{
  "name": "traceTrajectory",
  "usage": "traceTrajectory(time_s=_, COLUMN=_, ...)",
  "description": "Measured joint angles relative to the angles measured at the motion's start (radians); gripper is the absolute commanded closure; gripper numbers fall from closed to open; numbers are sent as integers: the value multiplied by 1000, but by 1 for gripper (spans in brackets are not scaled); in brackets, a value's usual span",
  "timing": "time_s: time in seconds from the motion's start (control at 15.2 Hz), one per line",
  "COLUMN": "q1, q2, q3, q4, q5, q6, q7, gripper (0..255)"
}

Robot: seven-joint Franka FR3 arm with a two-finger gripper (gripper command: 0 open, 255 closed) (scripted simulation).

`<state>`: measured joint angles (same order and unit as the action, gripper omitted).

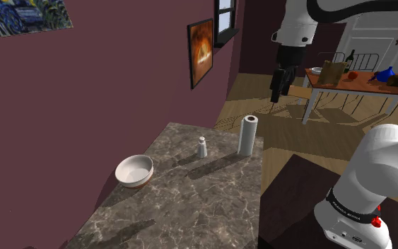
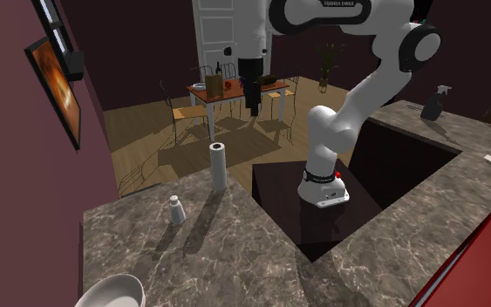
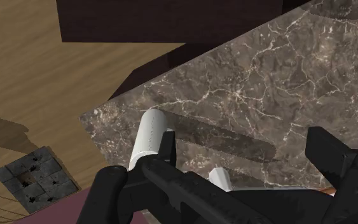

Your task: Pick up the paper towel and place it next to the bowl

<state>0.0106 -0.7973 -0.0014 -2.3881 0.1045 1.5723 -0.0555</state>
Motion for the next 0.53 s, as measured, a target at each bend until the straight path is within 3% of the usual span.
traceTrajectory(time_s=0.2, q1=-6, q2=21, q3=-10, q4=-17, q5=-11, q6=33, q7=-15, gripper=0)
traceTrajectory(time_s=0.53, q1=-20, q2=138, q3=-31, q4=-54, q5=-39, q6=172, q7=-53, gripper=0)
